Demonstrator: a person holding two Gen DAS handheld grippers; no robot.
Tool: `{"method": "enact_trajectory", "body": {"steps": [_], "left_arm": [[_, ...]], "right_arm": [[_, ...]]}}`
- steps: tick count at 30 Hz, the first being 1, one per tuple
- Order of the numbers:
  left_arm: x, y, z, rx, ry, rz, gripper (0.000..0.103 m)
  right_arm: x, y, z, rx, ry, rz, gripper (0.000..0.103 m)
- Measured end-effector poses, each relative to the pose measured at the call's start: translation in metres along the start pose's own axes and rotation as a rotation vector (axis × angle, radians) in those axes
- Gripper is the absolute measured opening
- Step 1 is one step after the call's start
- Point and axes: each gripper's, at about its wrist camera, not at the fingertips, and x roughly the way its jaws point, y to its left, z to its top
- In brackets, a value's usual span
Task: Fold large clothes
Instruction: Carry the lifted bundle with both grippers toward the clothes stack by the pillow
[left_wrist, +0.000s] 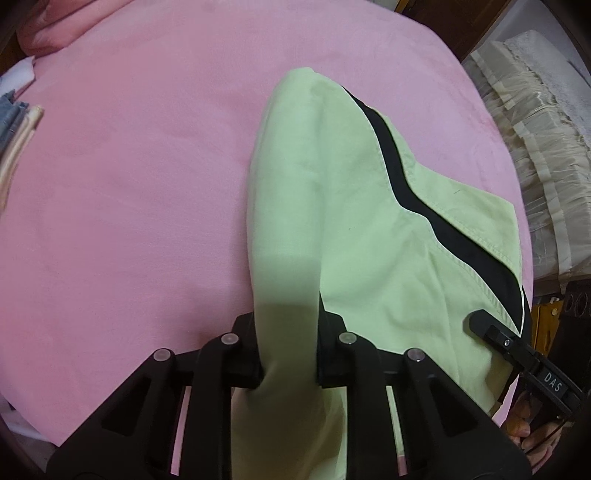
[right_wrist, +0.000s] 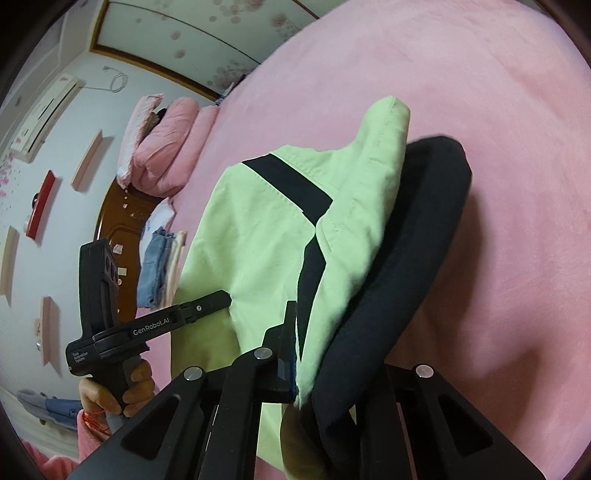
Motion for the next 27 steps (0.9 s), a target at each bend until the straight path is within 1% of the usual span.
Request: {"method": "enact_trajectory", "body": {"steps": [3, 7, 8, 9, 11, 14, 15, 16, 17, 18, 19, 20, 21, 25, 27], "left_arm": [[-0.025, 0.022, -0.001, 0.003, -0.023, 0.002, 0.016], [-0.063, 0.066, -0.005, -0.003, -0.052, 0.009, 0.016], [-0.074, 0.084, -0.004, -0.001, -0.056, 0.014, 0.016], [-0.087, 0.105, 0.006, -0.007, -0.061, 0.017, 0.016], [-0.106, 0.141, 0.01, -0.016, -0.067, 0.026, 0.016], [-0.139, 0.208, 0.014, -0.026, -0.074, 0.045, 0.016], [-0.15, 0.246, 0.021, -0.027, -0.076, 0.053, 0.016], [-0.166, 0.279, 0.017, -0.028, -0.081, 0.056, 0.016], [-0.177, 0.305, 0.019, -0.03, -0.085, 0.063, 0.016], [-0.194, 0.344, 0.018, -0.028, -0.089, 0.069, 0.016], [-0.209, 0.377, 0.027, -0.029, -0.093, 0.076, 0.016], [-0.218, 0.399, 0.03, -0.027, -0.098, 0.087, 0.016], [-0.231, 0.431, 0.036, -0.029, -0.107, 0.101, 0.016], [-0.264, 0.522, 0.053, -0.034, -0.134, 0.155, 0.016], [-0.278, 0.563, 0.066, -0.043, -0.145, 0.184, 0.016]], "right_arm": [[-0.002, 0.04, -0.005, -0.036, -0.012, 0.0, 0.008], [0.015, 0.111, -0.014, -0.098, -0.013, -0.016, 0.008], [0.022, 0.13, -0.017, -0.113, -0.011, -0.021, 0.008], [0.029, 0.149, -0.021, -0.127, -0.008, -0.024, 0.008], [0.049, 0.189, -0.028, -0.155, -0.001, -0.031, 0.008], [0.08, 0.247, -0.042, -0.186, 0.012, -0.032, 0.008], [0.092, 0.267, -0.047, -0.19, 0.018, -0.028, 0.008], [0.106, 0.291, -0.052, -0.192, 0.022, -0.02, 0.008], [0.118, 0.31, -0.058, -0.194, 0.025, -0.015, 0.008], [0.13, 0.329, -0.062, -0.197, 0.025, -0.009, 0.008], [0.142, 0.347, -0.066, -0.2, 0.027, -0.002, 0.008], [0.156, 0.369, -0.071, -0.204, 0.031, 0.008, 0.008], [0.17, 0.387, -0.074, -0.207, 0.033, 0.021, 0.008], [0.227, 0.463, -0.089, -0.226, 0.047, 0.078, 0.008], [0.262, 0.51, -0.102, -0.248, 0.053, 0.1, 0.008]]}}
